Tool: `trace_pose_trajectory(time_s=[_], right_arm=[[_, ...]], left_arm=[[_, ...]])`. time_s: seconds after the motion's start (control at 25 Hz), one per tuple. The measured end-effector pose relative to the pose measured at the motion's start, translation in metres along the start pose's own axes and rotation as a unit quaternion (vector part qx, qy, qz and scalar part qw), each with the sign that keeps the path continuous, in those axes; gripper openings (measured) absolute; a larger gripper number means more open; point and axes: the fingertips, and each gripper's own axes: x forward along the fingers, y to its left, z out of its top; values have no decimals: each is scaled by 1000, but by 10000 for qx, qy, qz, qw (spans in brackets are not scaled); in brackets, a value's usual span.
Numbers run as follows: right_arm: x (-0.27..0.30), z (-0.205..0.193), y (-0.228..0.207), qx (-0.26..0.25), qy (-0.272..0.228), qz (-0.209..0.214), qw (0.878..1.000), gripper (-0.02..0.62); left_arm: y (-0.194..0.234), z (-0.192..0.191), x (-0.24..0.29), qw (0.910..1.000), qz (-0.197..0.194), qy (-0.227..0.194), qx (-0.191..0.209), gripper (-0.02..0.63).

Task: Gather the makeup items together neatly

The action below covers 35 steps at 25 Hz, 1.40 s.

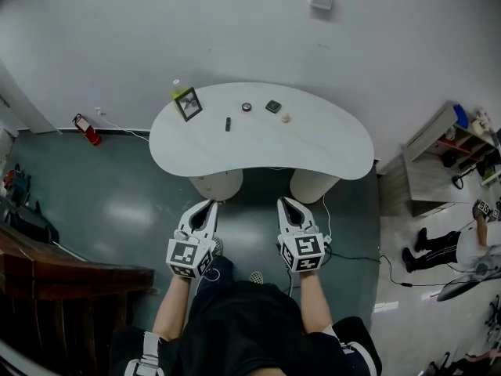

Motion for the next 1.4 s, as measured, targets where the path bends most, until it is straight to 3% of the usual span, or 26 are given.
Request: trace_pose_trajectory(time_s=[0.24, 0.76, 1.16, 1.4], right_arm=[[68, 2, 1, -24, 170, -9, 9999, 30], [260, 38, -4, 97, 503, -525, 9973, 31], [359, 48, -4, 87, 699, -788, 9944, 31], [400, 43, -7, 118, 874, -757, 9932, 30]], left_arm=[[58, -4, 40, 9999, -49, 87, -103, 23], [229, 13, 169, 9980, -504, 335, -184, 23], [305, 5, 227, 9957, -765, 510, -124, 23], [329, -6, 253, 9946, -810, 605, -256, 23]])
